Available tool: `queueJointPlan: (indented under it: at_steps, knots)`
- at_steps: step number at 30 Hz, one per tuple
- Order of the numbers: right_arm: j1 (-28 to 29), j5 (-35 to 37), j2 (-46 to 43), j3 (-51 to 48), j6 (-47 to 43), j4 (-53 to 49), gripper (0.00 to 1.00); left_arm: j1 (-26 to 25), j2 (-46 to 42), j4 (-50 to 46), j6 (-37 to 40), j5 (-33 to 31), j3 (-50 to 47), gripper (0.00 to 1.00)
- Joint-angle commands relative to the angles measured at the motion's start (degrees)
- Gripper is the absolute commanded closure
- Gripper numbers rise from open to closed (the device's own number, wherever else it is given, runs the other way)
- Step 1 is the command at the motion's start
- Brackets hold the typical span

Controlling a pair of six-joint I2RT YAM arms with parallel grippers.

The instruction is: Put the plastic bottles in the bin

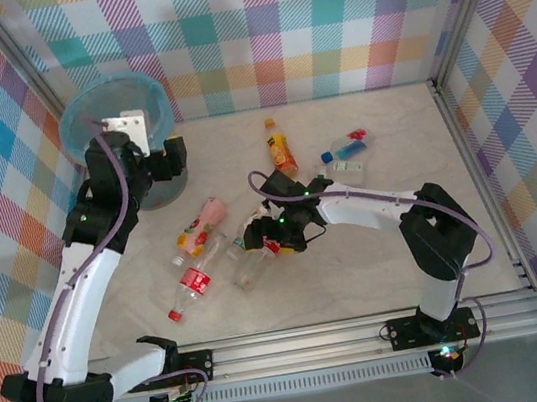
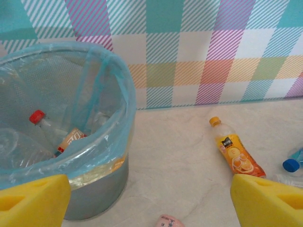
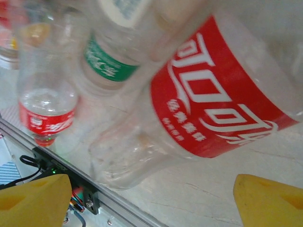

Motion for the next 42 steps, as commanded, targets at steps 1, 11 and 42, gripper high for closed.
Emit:
queueJointPlan:
  at_steps: [1, 11, 42]
  knots:
    - [0.55, -2.89, 1.38, 0.15, 4.19, 0.72, 0.11, -0.46, -2.99, 0.36, -1.02, -1.14, -1.66, 0.12]
    - [0.58, -0.38, 7.85, 3.82, 3.68, -2.47, 0.11, -0.44, -5.03, -0.03, 0.57, -0.85, -2.12, 0.11]
    - [-2.06, 5.48, 4.00, -0.47, -4.47, -4.96, 0.35, -0.46, -3.28, -1.96, -2.82, 1.48, 0.40, 0.09]
